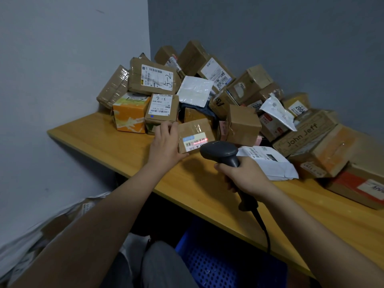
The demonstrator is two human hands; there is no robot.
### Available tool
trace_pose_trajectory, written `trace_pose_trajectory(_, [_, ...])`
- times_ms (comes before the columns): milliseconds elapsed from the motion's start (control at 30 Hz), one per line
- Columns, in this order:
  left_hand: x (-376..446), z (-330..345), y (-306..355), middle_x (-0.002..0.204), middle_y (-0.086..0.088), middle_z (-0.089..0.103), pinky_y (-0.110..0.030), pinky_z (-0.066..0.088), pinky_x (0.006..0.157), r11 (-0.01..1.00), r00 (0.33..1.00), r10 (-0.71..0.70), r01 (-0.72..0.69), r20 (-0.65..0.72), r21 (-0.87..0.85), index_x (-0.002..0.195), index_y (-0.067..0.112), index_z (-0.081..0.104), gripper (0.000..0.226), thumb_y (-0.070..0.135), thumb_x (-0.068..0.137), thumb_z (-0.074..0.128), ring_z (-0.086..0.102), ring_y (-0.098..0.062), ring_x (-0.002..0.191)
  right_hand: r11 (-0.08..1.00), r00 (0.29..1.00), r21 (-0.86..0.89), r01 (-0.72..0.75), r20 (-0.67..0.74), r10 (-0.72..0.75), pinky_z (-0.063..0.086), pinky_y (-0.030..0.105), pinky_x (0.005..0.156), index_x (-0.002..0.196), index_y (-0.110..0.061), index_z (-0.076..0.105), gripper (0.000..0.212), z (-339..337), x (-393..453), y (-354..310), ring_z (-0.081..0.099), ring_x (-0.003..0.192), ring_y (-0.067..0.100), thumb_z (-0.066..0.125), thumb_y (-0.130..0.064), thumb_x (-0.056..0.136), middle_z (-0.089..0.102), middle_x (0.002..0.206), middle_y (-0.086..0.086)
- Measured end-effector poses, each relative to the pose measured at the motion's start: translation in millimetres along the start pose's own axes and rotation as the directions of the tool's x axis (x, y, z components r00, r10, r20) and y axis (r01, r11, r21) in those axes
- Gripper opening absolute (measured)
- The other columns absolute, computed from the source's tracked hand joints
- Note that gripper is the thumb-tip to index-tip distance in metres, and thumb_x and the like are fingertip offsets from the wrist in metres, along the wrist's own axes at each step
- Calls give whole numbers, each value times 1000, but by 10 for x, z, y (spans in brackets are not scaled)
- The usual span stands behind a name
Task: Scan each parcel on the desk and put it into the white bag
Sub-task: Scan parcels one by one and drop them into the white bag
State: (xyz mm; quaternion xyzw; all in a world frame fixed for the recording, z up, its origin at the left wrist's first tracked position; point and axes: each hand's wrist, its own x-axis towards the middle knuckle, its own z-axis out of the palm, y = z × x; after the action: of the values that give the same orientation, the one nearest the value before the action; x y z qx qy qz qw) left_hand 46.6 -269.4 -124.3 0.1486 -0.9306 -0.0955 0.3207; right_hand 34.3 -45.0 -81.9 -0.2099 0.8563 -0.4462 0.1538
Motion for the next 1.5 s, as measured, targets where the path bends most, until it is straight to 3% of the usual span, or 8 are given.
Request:
trace_pose_trajectory(667, [-35,-190,-36,133,-10,36,-35,39,98,996,998,-54,57,42,-72,142,13,33,95,45,67,83,35,-26,122,994,999,104,32,-31,-29,49,22,51,95,-7,63,23,-17,-39,-61,62,55,14,69,-28,89,66,76,11])
trace_pose_trajectory(967, [-504,-709,-709,135,-8,34,-39,35,101,919,948,-305,319,95,-233,141,17,34,98,58,64,80,33,-29,126,949,987,272,158,-61,-147,48,29,53,98,-8,64,24,458,139,-692,59,58,17,71,-29,88,63,76,9])
trace_pose_trajectory(1167, [-1177,-1180,-1647,131,-10,37,-39,36,100,839,860,-511,493,-21,-230,138,17,39,94,55,64,82,36,-30,125,956,976,228,183,75,-205,50,34,58,99,-7,64,26,1335,346,-1138,60,61,19,71,-30,88,64,78,10])
trace_pose_trajectory(1300, [-1734,-1347,-2298,126,-15,42,-37,35,95,762,764,-641,624,-71,-171,131,11,45,87,49,63,85,40,-33,119,950,941,146,276,160,-298,46,32,50,79,-14,62,19,2181,369,-1280,56,47,15,73,-28,86,60,64,7])
trace_pose_trajectory(1400, [-2183,-1342,-2746,123,-18,46,-34,36,88,670,671,-742,738,-20,-88,122,9,47,83,50,62,85,43,-34,115,949,913,54,310,263,-313,48,39,56,69,-18,60,25,2784,414,-1241,60,51,21,75,-34,80,62,59,7])
trace_pose_trajectory(1500, [-2635,-1255,-3082,130,-21,40,-41,37,93,558,557,-828,830,64,1,131,7,43,87,47,66,84,40,-38,118,948,899,-7,317,320,-298,45,30,54,64,-16,58,29,3285,481,-1128,58,49,17,75,-34,79,61,56,4])
